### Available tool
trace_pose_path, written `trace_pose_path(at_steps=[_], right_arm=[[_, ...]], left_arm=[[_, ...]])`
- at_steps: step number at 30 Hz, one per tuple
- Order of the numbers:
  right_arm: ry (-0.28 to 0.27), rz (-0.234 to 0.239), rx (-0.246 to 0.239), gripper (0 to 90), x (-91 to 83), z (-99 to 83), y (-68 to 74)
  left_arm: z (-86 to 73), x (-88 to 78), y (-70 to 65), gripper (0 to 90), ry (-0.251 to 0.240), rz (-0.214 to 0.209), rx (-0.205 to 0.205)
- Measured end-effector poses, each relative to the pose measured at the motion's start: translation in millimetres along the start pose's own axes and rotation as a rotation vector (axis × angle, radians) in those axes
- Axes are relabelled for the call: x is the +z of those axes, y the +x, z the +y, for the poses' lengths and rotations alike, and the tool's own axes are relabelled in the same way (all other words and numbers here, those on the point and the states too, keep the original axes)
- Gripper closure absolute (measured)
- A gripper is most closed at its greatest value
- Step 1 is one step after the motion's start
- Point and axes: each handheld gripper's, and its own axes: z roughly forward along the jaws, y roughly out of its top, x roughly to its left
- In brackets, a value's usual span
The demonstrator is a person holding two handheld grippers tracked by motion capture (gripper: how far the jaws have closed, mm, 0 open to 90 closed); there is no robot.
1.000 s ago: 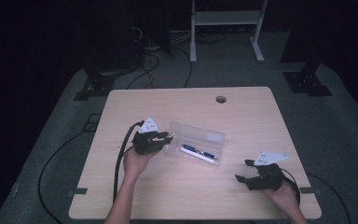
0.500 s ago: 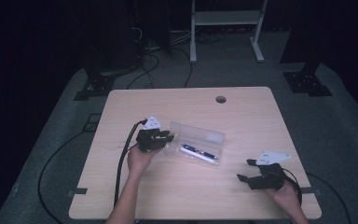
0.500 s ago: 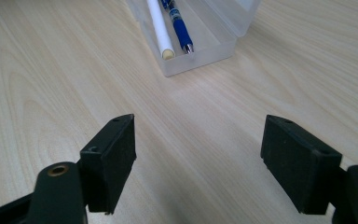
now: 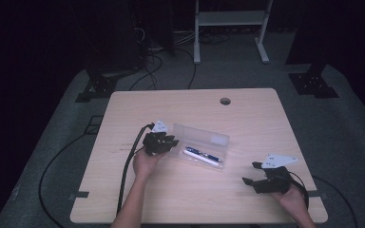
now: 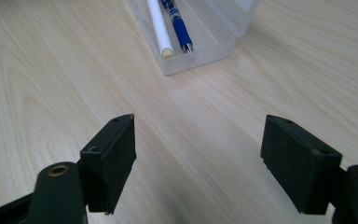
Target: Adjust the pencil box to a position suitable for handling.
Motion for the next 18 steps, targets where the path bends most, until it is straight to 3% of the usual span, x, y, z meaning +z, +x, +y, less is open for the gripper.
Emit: trace_pose_path(at_steps=[7, 18], right_arm=[[-0.006, 0.0, 0.003, 25.8, -1.0, -0.3, -0.4], [-0.003, 0.001, -0.005, 25.8, -0.5, 0.2, 0.5]], left_arm=[[-2.7, 7.5, -0.1, 68.6, 0.03, 0.02, -0.006], [-6.9, 8.7, 0.6, 68.4, 0.056, 0.005, -0.016]])
